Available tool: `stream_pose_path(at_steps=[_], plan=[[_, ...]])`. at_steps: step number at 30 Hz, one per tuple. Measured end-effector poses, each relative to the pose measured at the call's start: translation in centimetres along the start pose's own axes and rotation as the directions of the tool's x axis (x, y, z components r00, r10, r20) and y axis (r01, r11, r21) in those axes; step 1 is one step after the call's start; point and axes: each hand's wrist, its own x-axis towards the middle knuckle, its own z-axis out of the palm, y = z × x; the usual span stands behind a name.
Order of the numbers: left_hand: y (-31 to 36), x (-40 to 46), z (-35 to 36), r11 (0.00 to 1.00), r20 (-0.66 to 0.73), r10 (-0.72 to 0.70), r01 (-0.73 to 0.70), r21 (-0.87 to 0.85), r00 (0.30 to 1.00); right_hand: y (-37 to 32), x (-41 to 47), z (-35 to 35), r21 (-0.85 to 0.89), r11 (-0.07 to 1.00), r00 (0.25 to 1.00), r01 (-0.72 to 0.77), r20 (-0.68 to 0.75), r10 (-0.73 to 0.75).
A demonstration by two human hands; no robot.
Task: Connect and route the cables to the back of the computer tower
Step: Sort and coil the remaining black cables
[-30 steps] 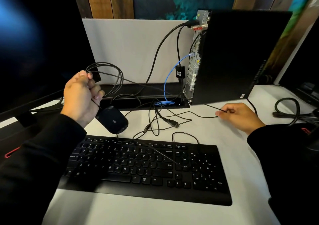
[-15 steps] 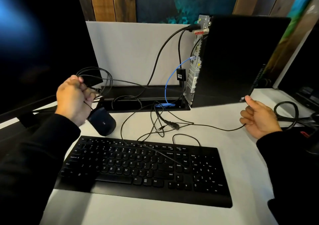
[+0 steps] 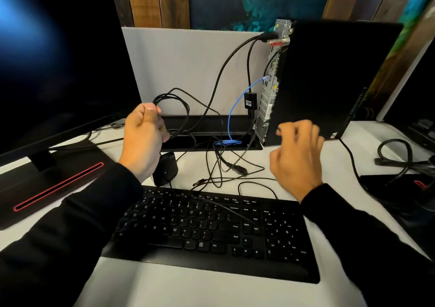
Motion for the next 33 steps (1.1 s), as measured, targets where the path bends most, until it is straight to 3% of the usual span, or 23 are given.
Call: stream_pose_path(at_steps=[2, 4, 6, 8, 11, 13, 17, 24, 27, 31, 33], plan=[[-0.2, -0.2, 0.2, 0.999, 0.016, 0.020, -0.020, 0.035, 1.000, -2.9, -0.7, -1.0, -0.020, 0.990, 0.990, 0.139, -0.008, -0.139], [-0.3, -0.2, 0.2, 0.997, 0.021, 0.031, -0.032, 0.064, 0.999, -5.1, -0.7, -2.1, 0.046, 0.964, 0.956, 0.263, 0.126, -0.266], [-0.2, -0.1, 0.0, 0.996, 0.010, 0.026, -0.027, 0.081, 1.000, -6.1, -0.5, -2.8, 0.245, 0.906, 0.833, 0.346, 0.364, -0.417], [-0.2, -0.1, -0.2, 0.996, -0.004, 0.015, -0.015, 0.084, 1.000, -6.0, -0.4, -2.6, 0.314, 0.872, 0.695, 0.376, 0.526, -0.490], [-0.4, -0.3, 0.1, 0.996, -0.002, -0.004, 0.004, 0.085, 1.000, -5.5, -1.1, -1.2, 0.223, 0.868, 0.730, 0.443, 0.471, -0.494], [-0.4, -0.5, 0.4, 0.996, 0.015, -0.006, 0.005, 0.087, 1.000, -5.4, -1.1, -0.1, 0.259, 0.882, 0.749, 0.393, 0.467, -0.470], [-0.3, -0.7, 0.5, 0.998, 0.050, -0.026, 0.023, 0.066, 0.998, -4.9, -0.2, 2.2, 0.238, 0.947, 0.551, 0.218, 0.770, -0.320], [-0.4, -0.5, 0.2, 0.998, 0.060, -0.031, 0.027, 0.064, 0.998, -6.5, 0.0, 6.4, 0.191, 0.949, 0.597, 0.253, 0.741, -0.308], [-0.5, -0.6, 0.0, 0.998, 0.067, -0.020, 0.015, 0.067, 0.998, -6.6, 0.3, 6.7, 0.198, 0.961, 0.635, 0.192, 0.722, -0.276], [-0.3, -0.5, -0.2, 0.998, 0.057, -0.015, 0.012, 0.062, 0.998, -6.0, 0.3, 6.4, 0.208, 0.954, 0.586, 0.215, 0.754, -0.296], [-0.2, -0.4, -0.3, 0.999, 0.052, -0.014, 0.011, 0.050, 0.999, -5.5, 0.3, 6.1, 0.229, 0.956, 0.599, 0.181, 0.746, -0.292]])
